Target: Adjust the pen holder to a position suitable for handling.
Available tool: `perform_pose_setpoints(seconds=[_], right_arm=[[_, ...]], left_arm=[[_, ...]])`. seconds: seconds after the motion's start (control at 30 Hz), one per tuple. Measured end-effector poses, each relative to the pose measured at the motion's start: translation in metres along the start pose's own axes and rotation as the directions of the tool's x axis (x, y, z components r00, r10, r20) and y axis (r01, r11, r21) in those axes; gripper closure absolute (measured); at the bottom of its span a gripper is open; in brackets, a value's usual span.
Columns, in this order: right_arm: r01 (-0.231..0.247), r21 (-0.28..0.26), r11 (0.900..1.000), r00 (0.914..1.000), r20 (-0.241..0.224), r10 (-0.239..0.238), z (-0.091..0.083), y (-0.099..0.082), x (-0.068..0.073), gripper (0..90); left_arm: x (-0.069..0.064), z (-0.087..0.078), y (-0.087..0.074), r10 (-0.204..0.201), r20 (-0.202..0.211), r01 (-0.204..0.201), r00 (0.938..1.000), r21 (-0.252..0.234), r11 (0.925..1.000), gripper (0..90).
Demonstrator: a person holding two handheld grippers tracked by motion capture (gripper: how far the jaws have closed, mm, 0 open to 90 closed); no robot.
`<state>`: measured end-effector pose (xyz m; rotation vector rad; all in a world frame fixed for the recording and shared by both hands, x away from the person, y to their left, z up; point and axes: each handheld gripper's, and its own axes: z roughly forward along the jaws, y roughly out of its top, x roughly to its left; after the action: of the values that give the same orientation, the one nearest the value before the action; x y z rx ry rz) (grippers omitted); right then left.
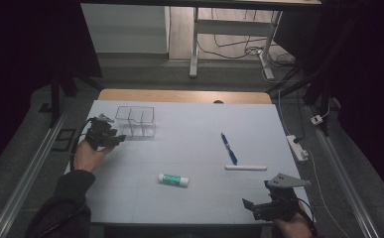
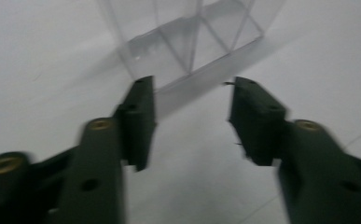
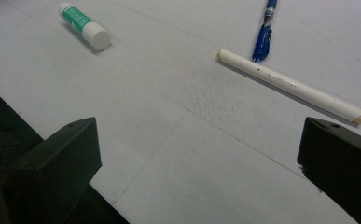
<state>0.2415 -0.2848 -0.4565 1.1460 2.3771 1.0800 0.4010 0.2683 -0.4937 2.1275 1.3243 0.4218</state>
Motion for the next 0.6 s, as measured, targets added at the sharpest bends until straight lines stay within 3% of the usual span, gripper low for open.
perform_pose_setpoints(seconds=[0.2,0.3,0.37,0.6], right_arm=[[-0.001,0.001,1.0,1.0,-0.002,0.001,0.0,0.0,0.0,0.0],[-0.001,0.001,1.0,1.0,-0.001,0.001,0.0,0.0,0.0,0.0],[-0.001,0.002,1.0,1.0,-0.001,0.001,0.0,0.0,0.0,0.0],[-0.002,0.004,1.0,1.0,-0.001,0.002,0.001,0.0,0.0,0.0]], left_arm=[[0.013,0.009,0.007,-0.008,-0.059,0.011,0.9982,0.038,0.9992,88.3],[0.019,0.013,0.009,-0.025,-0.064,0.029,0.9976,0.052,0.9982,88.9],[0.027,0.021,0.012,-0.044,-0.09,0.05,0.995,0.066,0.9965,89.0],[0.041,0.038,0.023,-0.093,-0.098,0.097,0.9908,0.038,0.9945,89.0]])
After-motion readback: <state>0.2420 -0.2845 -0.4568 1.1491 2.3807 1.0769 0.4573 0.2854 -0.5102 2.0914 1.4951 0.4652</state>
